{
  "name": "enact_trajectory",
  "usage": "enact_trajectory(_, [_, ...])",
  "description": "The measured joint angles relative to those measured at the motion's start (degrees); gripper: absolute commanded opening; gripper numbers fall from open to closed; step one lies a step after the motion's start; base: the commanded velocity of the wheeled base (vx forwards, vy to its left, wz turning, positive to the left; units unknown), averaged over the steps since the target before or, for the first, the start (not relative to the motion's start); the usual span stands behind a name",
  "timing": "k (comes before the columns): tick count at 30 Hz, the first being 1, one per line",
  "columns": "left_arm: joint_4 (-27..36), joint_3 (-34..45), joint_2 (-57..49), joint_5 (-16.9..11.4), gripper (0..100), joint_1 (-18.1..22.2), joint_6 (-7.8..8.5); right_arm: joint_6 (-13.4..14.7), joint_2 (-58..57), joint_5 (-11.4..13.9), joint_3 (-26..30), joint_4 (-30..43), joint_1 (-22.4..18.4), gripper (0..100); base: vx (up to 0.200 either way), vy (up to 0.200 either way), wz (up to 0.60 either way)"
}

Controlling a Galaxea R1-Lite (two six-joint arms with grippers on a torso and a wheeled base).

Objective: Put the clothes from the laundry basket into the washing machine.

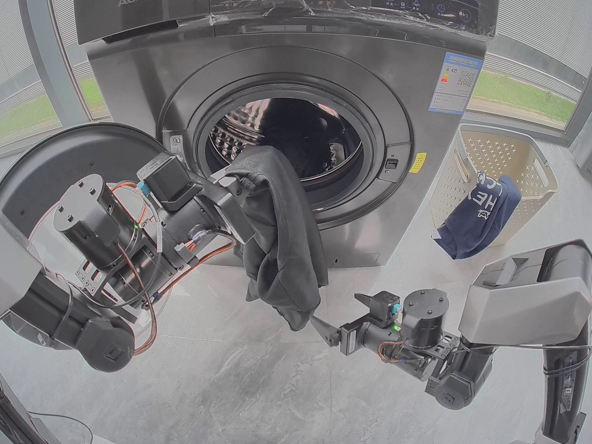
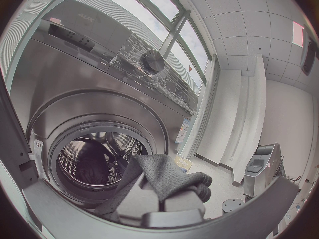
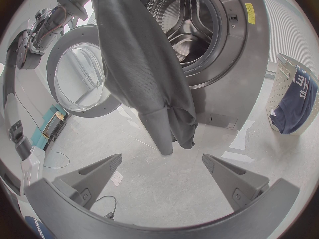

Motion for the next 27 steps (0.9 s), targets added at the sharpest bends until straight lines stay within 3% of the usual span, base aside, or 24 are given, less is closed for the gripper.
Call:
enact_trajectory(11, [-0.05,0.55,-0.6,-0.17,0,-0.04,0.11,-0.9,1.29,0.66,-13.62,0.0,-0.68,100,0.0,0.0,0.0])
enact_trajectory(17, [-0.09,0.74,-0.8,-0.26,0,-0.09,0.28,-1.78,3.62,4.3,-18.24,0.01,-0.55,100,0.0,0.0,0.0])
enact_trajectory(27, [-0.06,1.4,-1.6,-0.41,0,-1.13,0.35,-2.4,8.74,3.95,-27.23,0.48,-0.82,100,0.0,0.0,0.0])
